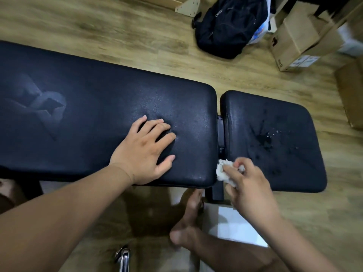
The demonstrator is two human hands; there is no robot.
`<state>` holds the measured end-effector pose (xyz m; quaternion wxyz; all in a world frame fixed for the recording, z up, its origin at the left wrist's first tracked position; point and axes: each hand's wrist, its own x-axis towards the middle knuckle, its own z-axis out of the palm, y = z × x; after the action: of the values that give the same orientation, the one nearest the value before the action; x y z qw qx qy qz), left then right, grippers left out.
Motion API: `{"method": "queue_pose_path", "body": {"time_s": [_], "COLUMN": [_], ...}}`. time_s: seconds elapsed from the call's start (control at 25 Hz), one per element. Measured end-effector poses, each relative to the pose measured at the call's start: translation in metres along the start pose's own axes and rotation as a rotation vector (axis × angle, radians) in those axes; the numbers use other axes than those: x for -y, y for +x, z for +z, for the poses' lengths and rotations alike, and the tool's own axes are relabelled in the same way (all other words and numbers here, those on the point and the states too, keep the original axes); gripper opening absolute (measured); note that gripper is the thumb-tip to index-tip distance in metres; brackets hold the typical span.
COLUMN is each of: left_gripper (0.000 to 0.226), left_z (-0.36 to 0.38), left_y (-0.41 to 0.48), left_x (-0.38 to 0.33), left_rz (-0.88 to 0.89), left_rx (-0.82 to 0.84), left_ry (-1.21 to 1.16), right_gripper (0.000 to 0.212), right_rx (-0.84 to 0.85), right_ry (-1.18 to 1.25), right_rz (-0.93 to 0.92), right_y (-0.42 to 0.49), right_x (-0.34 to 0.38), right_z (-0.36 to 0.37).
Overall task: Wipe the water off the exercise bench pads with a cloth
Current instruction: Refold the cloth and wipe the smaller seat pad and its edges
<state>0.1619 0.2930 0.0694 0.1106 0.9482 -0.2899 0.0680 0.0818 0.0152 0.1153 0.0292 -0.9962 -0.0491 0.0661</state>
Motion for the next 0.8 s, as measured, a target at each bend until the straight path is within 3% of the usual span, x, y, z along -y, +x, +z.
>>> {"method": "queue_pose_path", "body": {"time_s": [0.16, 0.24, 0.36, 0.52, 0.68, 0.8], "left_gripper": [0.049, 0.049, 0.050, 0.053, 0.054, 0.053], "left_z": [-0.001, -0.002, -0.005, -0.008, -0.006, -0.005], "left_y": [0.000, -0.001, 0.001, 0.000, 0.001, 0.000], "left_x": [0.000, -0.001, -0.001, -0.002, -0.004, -0.004], "left_rz": [-0.019, -0.017, -0.012, -0.019, -0.021, -0.023], "left_rx": [0.022, 0.042, 0.077, 0.096, 0.057, 0.045], "left_ry": [-0.004, -0.012, -0.010, -0.002, 0.003, -0.008], "right_gripper": [0.039, 0.037, 0.032, 0.038, 0.033, 0.032], "right_rx": [0.039, -0.022, -0.234, -0.255, -0.373, -0.397], "right_ry": [0.111, 0.182, 0.239, 0.286, 0.454, 0.561], "right_rz": [-0.025, -0.022, 0.084, 0.274, 0.217, 0.367], "right_y": [-0.012, 0.004, 0.068, 0.126, 0.020, -0.051], "right_x": [-0.007, -0.014, -0.023, -0.016, -0.002, -0.012], "right_z": [-0.002, 0.000, -0.001, -0.008, 0.017, 0.024]}}
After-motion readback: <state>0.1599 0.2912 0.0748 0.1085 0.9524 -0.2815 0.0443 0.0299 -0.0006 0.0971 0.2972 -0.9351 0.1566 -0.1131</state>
